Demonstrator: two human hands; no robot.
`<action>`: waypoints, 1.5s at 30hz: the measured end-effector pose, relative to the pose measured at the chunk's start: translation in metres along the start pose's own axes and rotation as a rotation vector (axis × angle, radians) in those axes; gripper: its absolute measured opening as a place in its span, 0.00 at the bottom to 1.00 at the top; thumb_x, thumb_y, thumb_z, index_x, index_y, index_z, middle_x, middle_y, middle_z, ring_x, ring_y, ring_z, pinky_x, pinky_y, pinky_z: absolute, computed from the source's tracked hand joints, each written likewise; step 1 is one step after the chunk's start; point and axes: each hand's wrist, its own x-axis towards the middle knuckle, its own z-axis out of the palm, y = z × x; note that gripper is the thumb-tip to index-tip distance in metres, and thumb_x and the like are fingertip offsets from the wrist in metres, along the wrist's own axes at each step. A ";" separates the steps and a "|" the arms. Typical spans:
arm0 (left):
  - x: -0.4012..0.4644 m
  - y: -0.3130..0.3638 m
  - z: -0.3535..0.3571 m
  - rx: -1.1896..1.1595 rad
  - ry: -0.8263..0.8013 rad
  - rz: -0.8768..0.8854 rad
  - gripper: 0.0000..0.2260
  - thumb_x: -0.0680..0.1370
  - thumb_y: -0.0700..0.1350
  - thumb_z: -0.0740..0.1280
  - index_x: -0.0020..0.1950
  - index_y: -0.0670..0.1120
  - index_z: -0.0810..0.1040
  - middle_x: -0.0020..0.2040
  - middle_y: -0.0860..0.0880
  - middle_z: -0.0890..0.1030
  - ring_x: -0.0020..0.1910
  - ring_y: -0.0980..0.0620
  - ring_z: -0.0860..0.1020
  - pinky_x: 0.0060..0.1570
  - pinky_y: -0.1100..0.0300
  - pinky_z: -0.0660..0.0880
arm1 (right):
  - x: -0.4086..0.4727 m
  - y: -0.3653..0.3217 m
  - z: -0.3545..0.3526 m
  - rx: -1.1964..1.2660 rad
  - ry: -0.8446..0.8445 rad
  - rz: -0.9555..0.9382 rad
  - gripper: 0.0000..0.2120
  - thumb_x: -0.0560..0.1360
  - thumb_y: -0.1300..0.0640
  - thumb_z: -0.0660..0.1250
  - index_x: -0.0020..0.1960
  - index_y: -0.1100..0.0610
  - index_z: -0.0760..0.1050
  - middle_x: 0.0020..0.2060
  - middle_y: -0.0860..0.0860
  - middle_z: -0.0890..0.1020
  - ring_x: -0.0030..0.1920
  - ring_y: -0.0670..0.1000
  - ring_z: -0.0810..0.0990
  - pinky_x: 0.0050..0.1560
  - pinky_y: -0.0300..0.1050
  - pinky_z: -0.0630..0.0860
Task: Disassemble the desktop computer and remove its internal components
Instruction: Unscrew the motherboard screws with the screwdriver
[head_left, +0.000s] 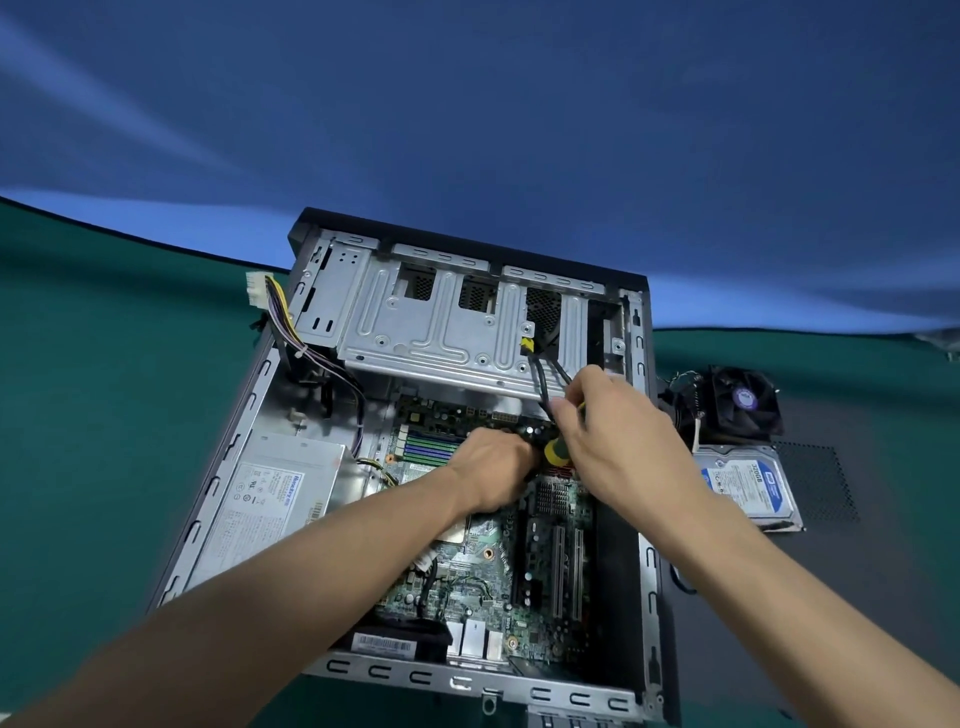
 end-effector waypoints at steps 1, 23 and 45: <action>0.000 0.000 0.001 0.012 -0.004 0.005 0.17 0.74 0.36 0.63 0.29 0.48 0.62 0.28 0.52 0.68 0.25 0.53 0.68 0.29 0.62 0.64 | 0.000 0.001 0.000 0.015 -0.006 -0.002 0.06 0.79 0.51 0.57 0.52 0.53 0.67 0.49 0.51 0.74 0.44 0.55 0.72 0.42 0.47 0.67; 0.004 -0.004 0.006 0.079 -0.032 0.109 0.05 0.78 0.42 0.63 0.42 0.46 0.70 0.32 0.49 0.70 0.31 0.55 0.73 0.26 0.70 0.59 | -0.007 0.053 -0.020 -0.005 0.132 -0.029 0.05 0.71 0.50 0.67 0.43 0.46 0.71 0.39 0.42 0.75 0.38 0.49 0.72 0.33 0.43 0.61; -0.058 0.027 -0.055 -1.047 0.127 -0.285 0.05 0.75 0.35 0.65 0.40 0.43 0.77 0.27 0.50 0.70 0.22 0.57 0.65 0.23 0.69 0.66 | -0.036 0.067 -0.019 -0.389 -0.211 0.056 0.17 0.70 0.38 0.61 0.41 0.52 0.69 0.31 0.47 0.71 0.36 0.54 0.72 0.36 0.43 0.66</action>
